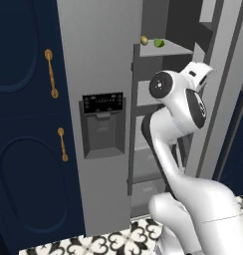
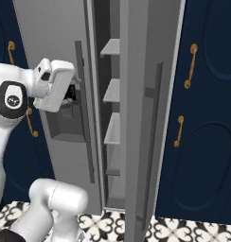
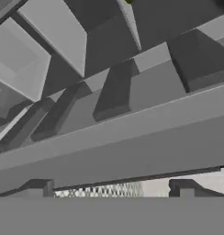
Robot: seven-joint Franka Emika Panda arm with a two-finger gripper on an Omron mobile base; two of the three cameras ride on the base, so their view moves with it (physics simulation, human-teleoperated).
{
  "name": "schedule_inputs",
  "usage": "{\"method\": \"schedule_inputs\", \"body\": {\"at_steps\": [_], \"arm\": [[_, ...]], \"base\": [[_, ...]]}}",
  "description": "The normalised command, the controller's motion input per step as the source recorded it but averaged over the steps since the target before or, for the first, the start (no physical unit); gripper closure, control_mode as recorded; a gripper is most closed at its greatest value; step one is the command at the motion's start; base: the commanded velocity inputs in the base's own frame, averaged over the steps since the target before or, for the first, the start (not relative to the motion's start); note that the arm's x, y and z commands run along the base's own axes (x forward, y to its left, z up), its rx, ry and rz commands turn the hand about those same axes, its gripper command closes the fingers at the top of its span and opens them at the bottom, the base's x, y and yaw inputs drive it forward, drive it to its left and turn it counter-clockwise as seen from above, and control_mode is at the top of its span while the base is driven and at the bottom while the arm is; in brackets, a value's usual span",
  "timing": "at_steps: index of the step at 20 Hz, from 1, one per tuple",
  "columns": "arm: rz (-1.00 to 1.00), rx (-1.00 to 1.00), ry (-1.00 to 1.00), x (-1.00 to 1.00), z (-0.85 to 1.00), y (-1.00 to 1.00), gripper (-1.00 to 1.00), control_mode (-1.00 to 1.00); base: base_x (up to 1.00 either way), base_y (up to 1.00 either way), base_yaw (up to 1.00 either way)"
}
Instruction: Grab a lemon wedge from the fridge and one ice cube from the ice bowl, and put them in the glass of lemonade.
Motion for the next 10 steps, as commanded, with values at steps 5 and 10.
{"method": "schedule_inputs", "body": {"at_steps": [5, 10], "arm": [[0.00, -0.02, 0.16, 0.93, -0.58, -0.09, -1.00, -1.00], [0.00, 0.00, 0.03, 0.42, -0.49, -0.31, -1.00, -1.00]], "base": [[0.00, 0.00, 0.00], [0.00, 0.00, 0.00]]}}
